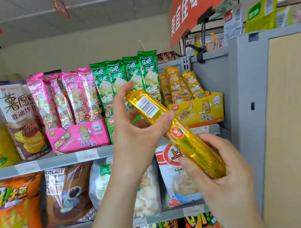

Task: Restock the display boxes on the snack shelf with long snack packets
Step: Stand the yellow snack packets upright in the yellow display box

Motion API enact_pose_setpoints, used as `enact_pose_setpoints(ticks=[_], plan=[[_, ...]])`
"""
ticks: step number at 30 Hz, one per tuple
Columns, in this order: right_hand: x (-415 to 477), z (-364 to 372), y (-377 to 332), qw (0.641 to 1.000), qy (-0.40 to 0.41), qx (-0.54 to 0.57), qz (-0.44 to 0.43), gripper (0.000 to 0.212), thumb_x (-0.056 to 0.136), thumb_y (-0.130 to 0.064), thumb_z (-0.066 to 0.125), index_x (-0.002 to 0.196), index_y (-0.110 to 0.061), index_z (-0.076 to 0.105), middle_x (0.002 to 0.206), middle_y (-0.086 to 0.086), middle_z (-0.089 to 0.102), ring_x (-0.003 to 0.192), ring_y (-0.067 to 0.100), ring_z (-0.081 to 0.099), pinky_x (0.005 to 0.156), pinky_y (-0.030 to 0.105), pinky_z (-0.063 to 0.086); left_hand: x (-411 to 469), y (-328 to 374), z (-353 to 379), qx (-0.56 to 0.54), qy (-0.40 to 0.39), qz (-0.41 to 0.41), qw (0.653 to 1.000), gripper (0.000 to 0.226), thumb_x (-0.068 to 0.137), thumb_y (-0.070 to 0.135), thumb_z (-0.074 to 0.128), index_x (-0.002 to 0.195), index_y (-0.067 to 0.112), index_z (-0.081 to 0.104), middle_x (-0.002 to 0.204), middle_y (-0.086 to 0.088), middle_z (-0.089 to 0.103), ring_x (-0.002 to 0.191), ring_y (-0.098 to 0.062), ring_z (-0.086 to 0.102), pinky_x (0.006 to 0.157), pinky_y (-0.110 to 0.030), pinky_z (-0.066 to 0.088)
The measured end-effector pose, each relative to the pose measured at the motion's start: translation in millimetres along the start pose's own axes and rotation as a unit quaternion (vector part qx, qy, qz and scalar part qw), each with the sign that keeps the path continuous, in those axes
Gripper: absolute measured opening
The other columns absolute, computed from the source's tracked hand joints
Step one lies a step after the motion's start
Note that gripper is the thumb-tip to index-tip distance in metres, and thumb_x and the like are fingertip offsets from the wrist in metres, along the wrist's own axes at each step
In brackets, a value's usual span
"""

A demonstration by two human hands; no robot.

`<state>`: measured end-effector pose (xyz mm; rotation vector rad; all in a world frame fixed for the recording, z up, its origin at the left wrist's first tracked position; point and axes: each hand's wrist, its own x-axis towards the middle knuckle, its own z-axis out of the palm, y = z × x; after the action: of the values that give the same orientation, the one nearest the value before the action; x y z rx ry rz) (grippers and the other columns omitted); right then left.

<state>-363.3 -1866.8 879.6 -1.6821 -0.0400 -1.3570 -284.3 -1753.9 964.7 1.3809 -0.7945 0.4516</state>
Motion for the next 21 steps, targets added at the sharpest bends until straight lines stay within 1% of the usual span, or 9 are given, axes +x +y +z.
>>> enact_pose_setpoints(ticks=[1,3,6,8,11,14,18,20,21], plan=[[0,0,-1,1.0,-0.018,0.014,0.01,0.036,0.083,-0.06,0.062,0.113,-0.041,0.059,0.102,-0.01,0.066,0.089,0.01,0.067,0.067,0.01,0.049,-1,0,0,-0.033,0.003,-0.008,0.999,0.082,0.065,0.026,0.089,0.132,0.043,0.043,0.1,-0.005,0.065,0.085,-0.019,0.066,0.076,-0.044,0.059],[0,1,-2,0.996,-0.065,0.049,0.045,0.036,0.087,-0.068,0.047,0.112,-0.045,0.058,0.102,-0.011,0.067,0.09,0.008,0.066,0.068,0.012,0.05,-2,-1,0,-0.086,0.025,-0.017,0.996,0.081,0.064,0.024,0.086,0.13,0.044,0.044,0.084,-0.006,0.064,0.073,-0.018,0.065,0.07,-0.038,0.06],[3,6,0,0.979,-0.145,0.083,0.117,0.034,0.081,-0.068,0.047,0.107,-0.05,0.061,0.097,-0.012,0.07,0.085,0.01,0.067,0.07,0.024,0.055,-2,-4,4,-0.132,0.05,-0.018,0.99,0.07,0.065,0.025,0.081,0.124,0.041,0.047,0.078,-0.001,0.068,0.072,-0.013,0.065,0.067,-0.026,0.057],[2,9,1,0.965,-0.19,0.105,0.147,0.036,0.077,-0.069,0.05,0.104,-0.049,0.064,0.092,-0.01,0.071,0.08,0.008,0.067,0.068,0.026,0.055,-2,-6,5,-0.145,0.049,-0.026,0.988,0.065,0.068,0.026,0.083,0.124,0.033,0.051,0.082,0.003,0.071,0.077,-0.011,0.066,0.071,-0.025,0.056],[3,11,0,0.962,-0.191,0.12,0.155,0.039,0.077,-0.069,0.051,0.1,-0.042,0.067,0.083,-0.007,0.07,0.07,0.004,0.064,0.061,0.026,0.052,-1,-9,6,-0.147,0.013,-0.043,0.988,0.049,0.073,0.022,0.08,0.118,0.016,0.061,0.089,0.004,0.071,0.079,-0.009,0.065,0.07,-0.024,0.053],[8,11,-1,0.973,-0.154,0.111,0.133,0.04,0.08,-0.067,0.049,0.096,-0.035,0.067,0.077,-0.004,0.067,0.065,0.006,0.059,0.057,0.025,0.047,-7,-15,8,-0.151,-0.045,-0.071,0.985,0.037,0.071,0.02,0.081,0.102,0.011,0.062,0.082,0.007,0.072,0.073,-0.005,0.066,0.063,-0.021,0.052],[11,14,-4,0.981,-0.126,0.102,0.102,0.036,0.084,-0.062,0.047,0.088,-0.032,0.065,0.066,-0.01,0.06,0.057,0.0,0.048,0.052,0.016,0.039,-21,-24,8,-0.15,-0.068,-0.121,0.979,0.07,0.058,0.04,0.085,0.106,0.0,0.056,0.086,-0.012,0.059,0.084,-0.021,0.053,0.076,-0.044,0.047],[11,15,-5,0.98,-0.125,0.109,0.109,0.037,0.083,-0.062,0.048,0.089,-0.031,0.066,0.071,-0.009,0.064,0.061,0.001,0.053,0.055,0.016,0.042,-23,-23,7,-0.146,-0.064,-0.137,0.978,0.071,0.057,0.042,0.086,0.11,0.004,0.058,0.091,-0.022,0.058,0.085,-0.025,0.052,0.082,-0.058,0.048],[10,15,-4,0.978,-0.126,0.118,0.115,0.036,0.082,-0.062,0.05,0.091,-0.031,0.067,0.075,-0.009,0.066,0.065,0.001,0.057,0.058,0.016,0.044,-25,-22,6,-0.141,-0.054,-0.135,0.979,0.067,0.057,0.042,0.086,0.109,0.007,0.06,0.093,-0.025,0.06,0.085,-0.025,0.054,0.084,-0.06,0.049]])
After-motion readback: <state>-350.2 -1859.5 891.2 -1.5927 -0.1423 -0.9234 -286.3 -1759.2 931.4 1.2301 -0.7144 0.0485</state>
